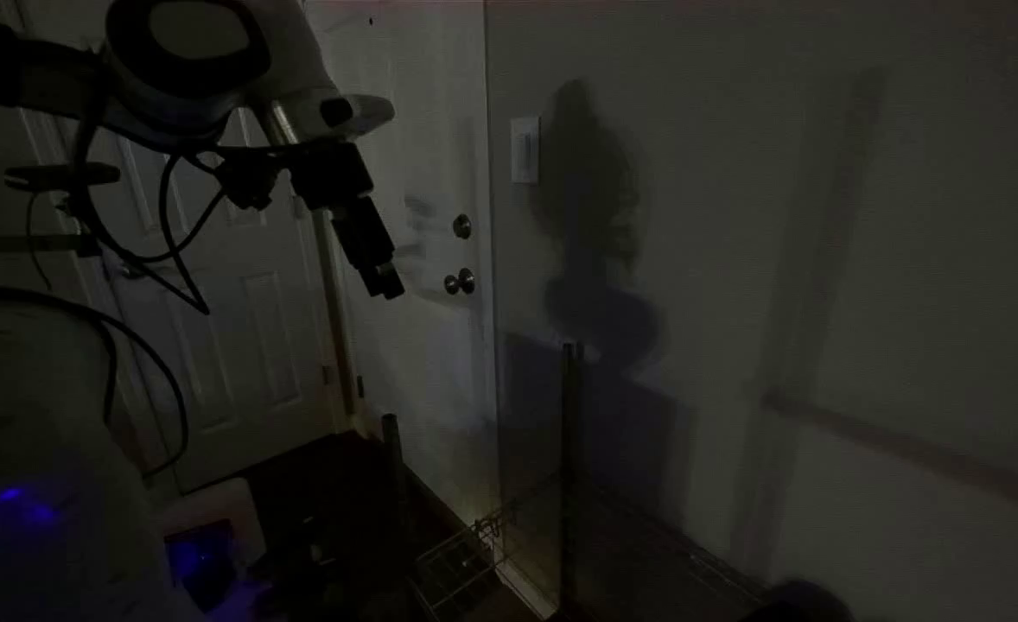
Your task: Switch on the light
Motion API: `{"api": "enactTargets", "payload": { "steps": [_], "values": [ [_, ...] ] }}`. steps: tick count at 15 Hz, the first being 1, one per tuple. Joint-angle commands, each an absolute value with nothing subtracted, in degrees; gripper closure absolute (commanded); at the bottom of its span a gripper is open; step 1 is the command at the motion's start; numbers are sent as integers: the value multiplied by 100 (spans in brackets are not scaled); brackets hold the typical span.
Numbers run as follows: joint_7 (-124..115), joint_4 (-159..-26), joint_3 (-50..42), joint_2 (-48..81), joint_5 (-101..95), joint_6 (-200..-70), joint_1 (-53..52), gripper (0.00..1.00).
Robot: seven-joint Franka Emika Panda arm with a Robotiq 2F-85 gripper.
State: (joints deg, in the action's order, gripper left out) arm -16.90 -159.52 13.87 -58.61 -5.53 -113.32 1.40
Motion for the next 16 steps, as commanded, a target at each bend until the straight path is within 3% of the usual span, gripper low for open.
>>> {"api": "enactTargets", "payload": {
  "steps": [1, 11, 16],
  "values": [
    [-1727, -15938, 1347, -5846, -596, -11313, 91, 0],
    [-1727, -15938, 1347, -5846, -596, -11313, 91, 0],
    [-1805, -15415, 1936, -4610, -639, -12265, -124, 0]
  ]
}}
